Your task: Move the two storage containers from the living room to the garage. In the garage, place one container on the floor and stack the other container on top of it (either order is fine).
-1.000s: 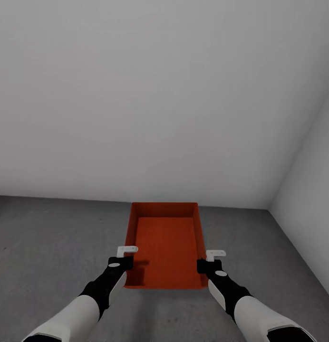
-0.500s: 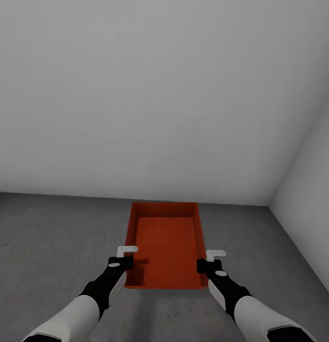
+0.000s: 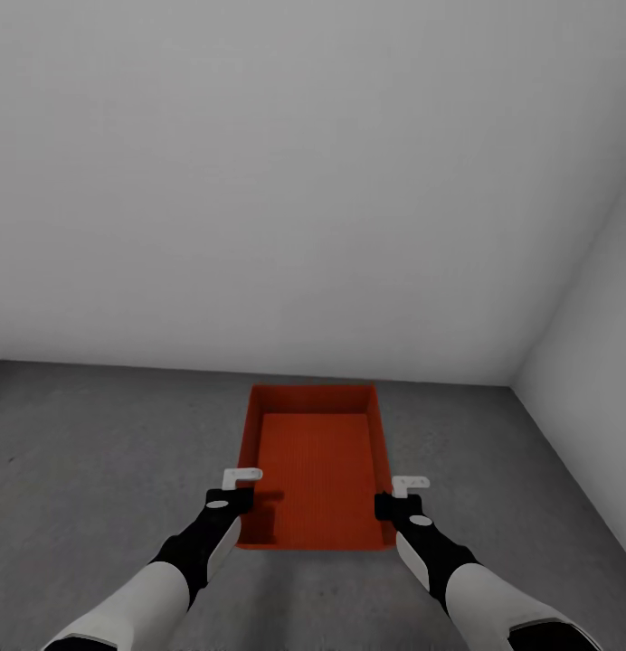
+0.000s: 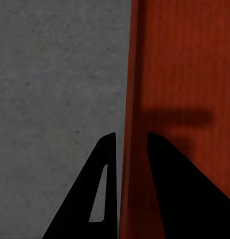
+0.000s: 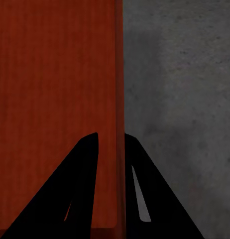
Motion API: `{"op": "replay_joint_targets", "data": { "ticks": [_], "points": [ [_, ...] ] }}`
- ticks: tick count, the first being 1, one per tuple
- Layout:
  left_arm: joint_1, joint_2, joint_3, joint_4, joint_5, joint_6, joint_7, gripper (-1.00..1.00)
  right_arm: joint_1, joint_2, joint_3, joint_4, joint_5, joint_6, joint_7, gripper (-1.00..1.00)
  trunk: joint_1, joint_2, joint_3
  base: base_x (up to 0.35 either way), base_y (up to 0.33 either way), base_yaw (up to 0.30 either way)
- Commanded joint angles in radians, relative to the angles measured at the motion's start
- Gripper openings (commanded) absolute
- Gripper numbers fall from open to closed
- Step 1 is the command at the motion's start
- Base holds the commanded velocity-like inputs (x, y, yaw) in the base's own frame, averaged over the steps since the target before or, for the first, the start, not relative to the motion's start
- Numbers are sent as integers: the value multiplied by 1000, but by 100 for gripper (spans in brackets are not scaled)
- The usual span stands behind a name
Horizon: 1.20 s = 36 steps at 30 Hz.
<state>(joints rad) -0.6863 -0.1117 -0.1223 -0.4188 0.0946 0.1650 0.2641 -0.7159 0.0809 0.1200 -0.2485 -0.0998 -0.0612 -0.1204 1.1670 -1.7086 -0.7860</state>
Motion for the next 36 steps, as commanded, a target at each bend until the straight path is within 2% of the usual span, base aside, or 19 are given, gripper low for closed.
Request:
{"op": "replay_joint_targets", "data": {
  "ticks": [1,21,36],
  "points": [
    [-1,11,53,-6,-10,-9,14,-100,0,-1,-17,3,-17,-5,-2,-100,0,0,-2,0,0,0],
    [-1,12,55,-5,-10,-9,14,-100,0,-1,-17,3,-17,-5,-2,-100,0,0,-35,0,0,0],
    [-1,12,54,-5,-9,-8,14,-100,0,-1,-17,3,-17,-5,-2,-100,57,-105,-106,0,0,0]
  ]
}}
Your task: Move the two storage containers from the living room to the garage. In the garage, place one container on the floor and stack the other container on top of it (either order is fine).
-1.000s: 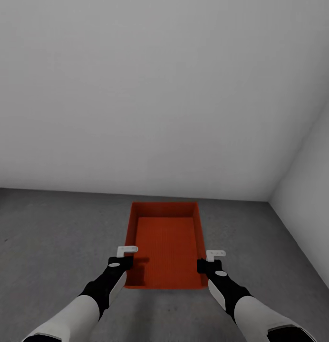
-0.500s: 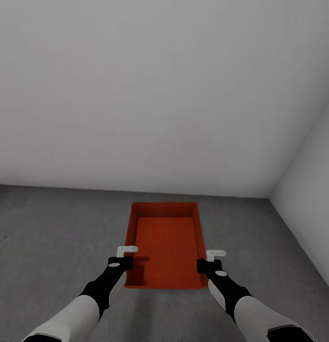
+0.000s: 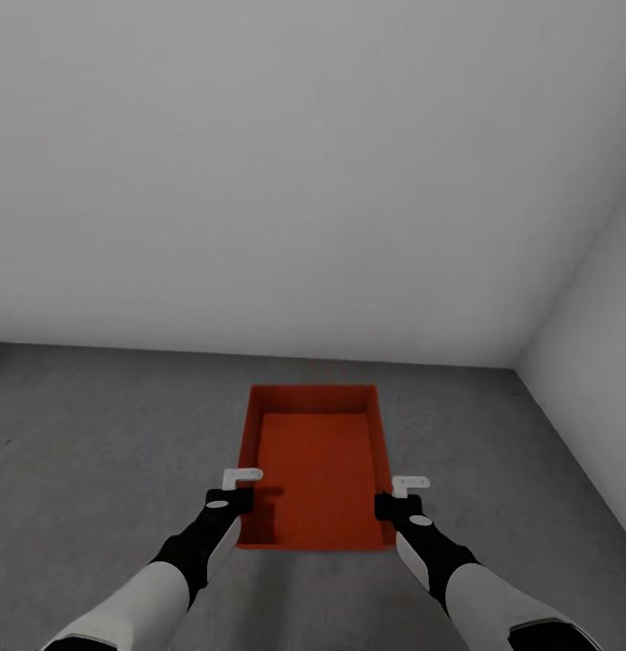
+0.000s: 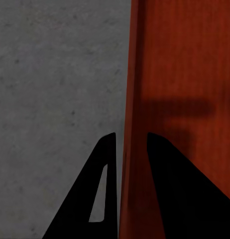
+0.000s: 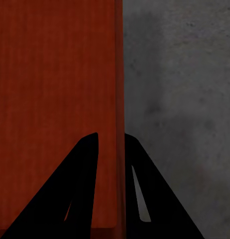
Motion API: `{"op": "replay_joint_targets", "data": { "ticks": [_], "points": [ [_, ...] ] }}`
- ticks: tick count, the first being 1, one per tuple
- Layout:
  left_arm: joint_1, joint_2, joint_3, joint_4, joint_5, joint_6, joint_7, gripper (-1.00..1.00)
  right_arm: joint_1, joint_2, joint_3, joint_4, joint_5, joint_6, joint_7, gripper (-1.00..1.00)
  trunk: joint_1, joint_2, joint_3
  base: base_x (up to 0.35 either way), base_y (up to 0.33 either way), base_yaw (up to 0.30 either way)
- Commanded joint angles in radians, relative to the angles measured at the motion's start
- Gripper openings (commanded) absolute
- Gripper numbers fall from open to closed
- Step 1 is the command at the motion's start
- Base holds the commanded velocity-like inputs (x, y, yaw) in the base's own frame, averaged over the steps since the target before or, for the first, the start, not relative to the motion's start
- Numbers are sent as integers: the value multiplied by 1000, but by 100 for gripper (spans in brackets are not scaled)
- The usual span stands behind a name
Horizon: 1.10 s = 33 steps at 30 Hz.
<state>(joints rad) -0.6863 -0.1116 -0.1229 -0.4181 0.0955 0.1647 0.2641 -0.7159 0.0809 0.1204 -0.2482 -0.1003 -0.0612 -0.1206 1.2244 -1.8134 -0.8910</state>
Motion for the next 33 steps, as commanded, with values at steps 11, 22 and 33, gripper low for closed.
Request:
{"op": "replay_joint_targets", "data": {
  "ticks": [11,22,33],
  "points": [
    [-1,12,54,-6,-11,-8,12,-100,-1,-1,-18,3,-16,-5,-2,-100,42,-78,-53,0,0,0],
    [-1,11,54,-6,-11,-8,12,-100,-1,-1,-18,3,-16,-5,-2,-100,84,-155,-105,0,0,0],
    [-1,10,54,-6,-11,-8,12,-100,-1,-1,-18,3,-16,-5,-2,-100,84,-155,-123,0,0,0]
  ]
}}
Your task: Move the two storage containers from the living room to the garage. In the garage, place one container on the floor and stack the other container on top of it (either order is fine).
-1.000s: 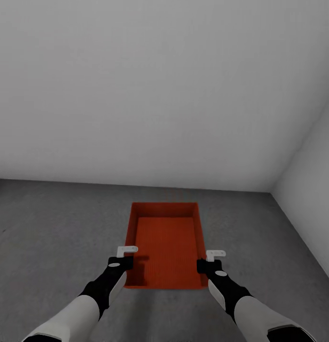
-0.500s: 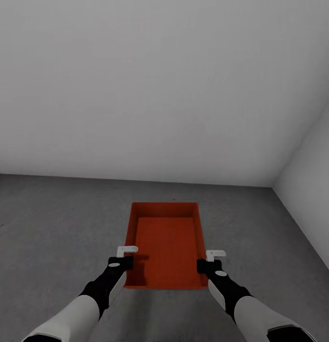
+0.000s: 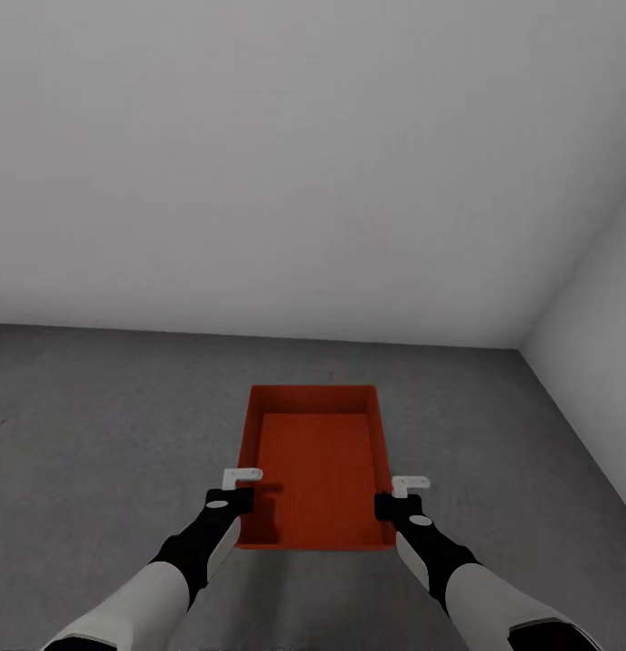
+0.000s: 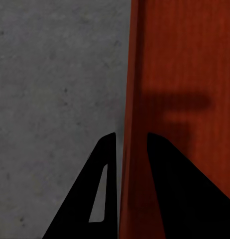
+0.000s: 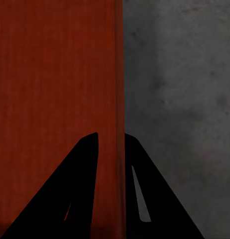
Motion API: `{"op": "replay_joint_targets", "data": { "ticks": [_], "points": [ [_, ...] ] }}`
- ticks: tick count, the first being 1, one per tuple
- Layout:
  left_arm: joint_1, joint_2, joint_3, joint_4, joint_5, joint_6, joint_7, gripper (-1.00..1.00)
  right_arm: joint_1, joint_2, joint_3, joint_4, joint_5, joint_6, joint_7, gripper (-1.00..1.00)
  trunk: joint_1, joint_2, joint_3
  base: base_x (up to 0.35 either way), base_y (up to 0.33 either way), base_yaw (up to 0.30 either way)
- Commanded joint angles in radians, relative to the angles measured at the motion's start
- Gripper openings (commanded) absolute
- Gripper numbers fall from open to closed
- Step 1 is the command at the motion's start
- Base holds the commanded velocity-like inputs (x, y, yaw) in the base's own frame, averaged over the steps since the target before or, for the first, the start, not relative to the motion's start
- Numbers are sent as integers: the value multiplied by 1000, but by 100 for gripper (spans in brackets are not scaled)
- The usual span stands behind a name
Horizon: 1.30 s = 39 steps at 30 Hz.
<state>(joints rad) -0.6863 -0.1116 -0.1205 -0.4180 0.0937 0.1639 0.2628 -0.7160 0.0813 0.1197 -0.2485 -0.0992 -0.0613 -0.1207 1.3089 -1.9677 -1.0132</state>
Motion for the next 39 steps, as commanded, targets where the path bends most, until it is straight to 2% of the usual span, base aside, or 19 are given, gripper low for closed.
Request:
{"op": "replay_joint_targets", "data": {
  "ticks": [1,20,39],
  "points": [
    [-1,10,51,-6,-9,-7,13,-100,0,-2,-17,3,-17,-5,-2,-100,0,0,-2,0,0,0],
    [-1,10,51,-5,-9,-7,13,-100,0,-4,-17,2,-17,-5,-2,-100,0,0,-32,0,0,0],
    [-1,10,51,-5,-9,-7,13,-100,0,-5,-17,3,-17,-7,-2,-100,0,0,-34,0,0,0]
  ]
}}
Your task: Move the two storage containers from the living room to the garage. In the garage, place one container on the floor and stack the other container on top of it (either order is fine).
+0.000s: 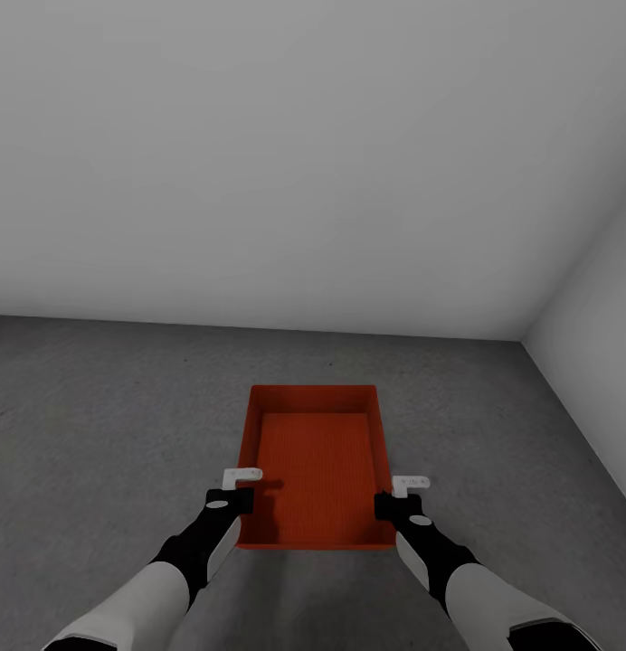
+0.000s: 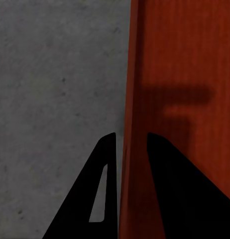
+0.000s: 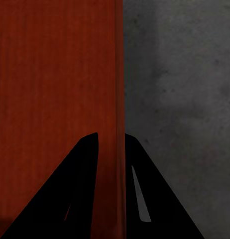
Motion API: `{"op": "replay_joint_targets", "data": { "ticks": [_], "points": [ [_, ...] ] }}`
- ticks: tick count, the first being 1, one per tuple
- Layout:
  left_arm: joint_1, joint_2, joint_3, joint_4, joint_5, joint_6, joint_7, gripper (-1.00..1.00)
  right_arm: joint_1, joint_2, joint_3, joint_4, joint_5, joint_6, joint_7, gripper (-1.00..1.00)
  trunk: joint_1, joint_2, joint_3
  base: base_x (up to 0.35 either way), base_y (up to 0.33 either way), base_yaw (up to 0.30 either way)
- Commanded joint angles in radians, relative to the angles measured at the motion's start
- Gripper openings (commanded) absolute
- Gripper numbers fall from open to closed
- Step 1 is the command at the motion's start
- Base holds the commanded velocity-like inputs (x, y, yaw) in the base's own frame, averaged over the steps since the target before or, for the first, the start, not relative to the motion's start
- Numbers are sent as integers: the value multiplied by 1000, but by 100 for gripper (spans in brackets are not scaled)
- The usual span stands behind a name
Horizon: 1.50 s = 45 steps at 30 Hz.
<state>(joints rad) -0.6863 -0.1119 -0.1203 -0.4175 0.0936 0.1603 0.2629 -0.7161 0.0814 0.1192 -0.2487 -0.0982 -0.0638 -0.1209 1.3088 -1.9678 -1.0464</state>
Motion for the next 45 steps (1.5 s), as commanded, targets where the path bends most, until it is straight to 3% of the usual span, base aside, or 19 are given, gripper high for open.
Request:
{"op": "replay_joint_targets", "data": {
  "ticks": [1,8,45],
  "points": [
    [-1,11,51,-6,-9,-4,13,-100,0,-5,-16,3,-18,-5,-2,-100,0,0,-1,0,0,0],
    [-1,11,51,-6,-9,-4,13,-100,0,-5,-16,3,-18,-5,-2,-100,0,0,-1,0,0,0],
    [-1,11,51,-6,-9,-3,14,-100,0,-5,-16,3,-18,-7,-2,-100,142,-259,-117,0,0,0]
  ]
}}
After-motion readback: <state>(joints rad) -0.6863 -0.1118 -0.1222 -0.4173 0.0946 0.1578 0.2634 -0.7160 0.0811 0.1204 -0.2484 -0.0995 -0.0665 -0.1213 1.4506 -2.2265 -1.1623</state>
